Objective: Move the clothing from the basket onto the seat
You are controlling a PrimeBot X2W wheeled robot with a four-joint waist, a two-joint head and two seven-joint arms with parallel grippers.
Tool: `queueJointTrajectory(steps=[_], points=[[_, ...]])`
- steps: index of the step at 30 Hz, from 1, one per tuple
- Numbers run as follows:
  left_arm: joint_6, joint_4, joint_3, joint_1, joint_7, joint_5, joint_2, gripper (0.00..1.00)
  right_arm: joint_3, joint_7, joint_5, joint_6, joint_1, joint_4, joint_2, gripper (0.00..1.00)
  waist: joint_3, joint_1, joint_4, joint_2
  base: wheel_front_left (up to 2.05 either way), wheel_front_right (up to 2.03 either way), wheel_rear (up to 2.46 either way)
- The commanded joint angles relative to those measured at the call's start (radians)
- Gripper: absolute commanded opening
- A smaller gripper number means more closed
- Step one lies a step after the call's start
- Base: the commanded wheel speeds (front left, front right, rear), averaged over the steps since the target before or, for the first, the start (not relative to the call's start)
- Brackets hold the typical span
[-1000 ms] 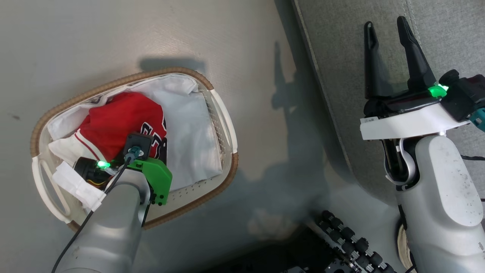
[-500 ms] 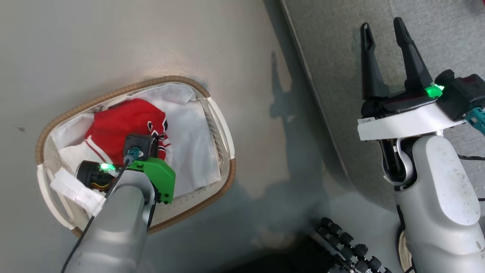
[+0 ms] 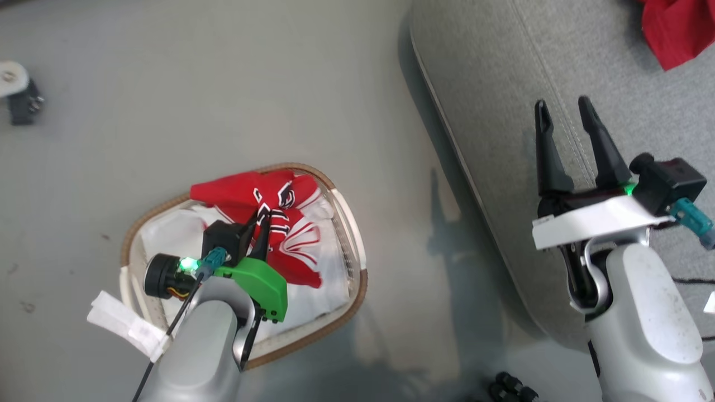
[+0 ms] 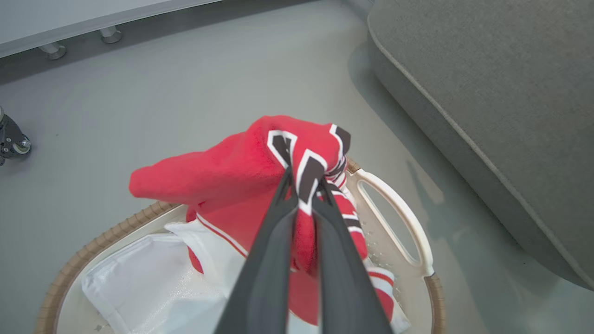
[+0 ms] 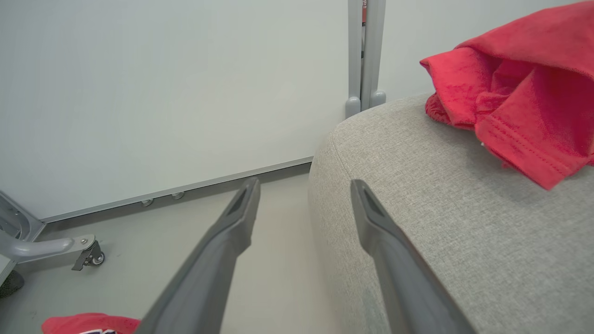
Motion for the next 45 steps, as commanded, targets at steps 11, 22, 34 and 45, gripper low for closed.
queueJointTrajectory(steps=[11, 22, 34, 45], points=[[-0.008, -0.259, 0.002, 0.135, -0.001, -0.051, -0.001, 0.00, -0.022, -0.002, -0.059, -0.001, 0.135, 0.044, -0.005, 1.00, -0.280, 0.0000, 0.147, 0.0000, 0.00, 0.00, 0.00], [-0.012, -0.450, 0.005, 0.172, -0.001, -0.052, -0.001, 0.00, -0.019, -0.002, -0.066, -0.001, 0.227, 0.092, -0.004, 1.00, -0.409, 0.0000, 0.188, 0.0000, 0.00, 0.00, 0.00], [-0.018, -0.548, 0.006, 0.136, -0.001, -0.048, -0.001, 0.00, 0.028, -0.002, -0.075, -0.001, 0.296, 0.137, -0.004, 1.00, -0.490, 0.0000, 0.197, 0.0000, 0.00, 0.00, 0.00], [-0.015, -0.562, -0.044, 0.132, -0.001, -0.085, -0.001, 0.00, 0.278, -0.002, -0.068, -0.001, 0.253, 0.068, -0.004, 1.00, -0.480, 0.0000, 0.237, 0.0000, 0.00, 0.00, 0.00]])
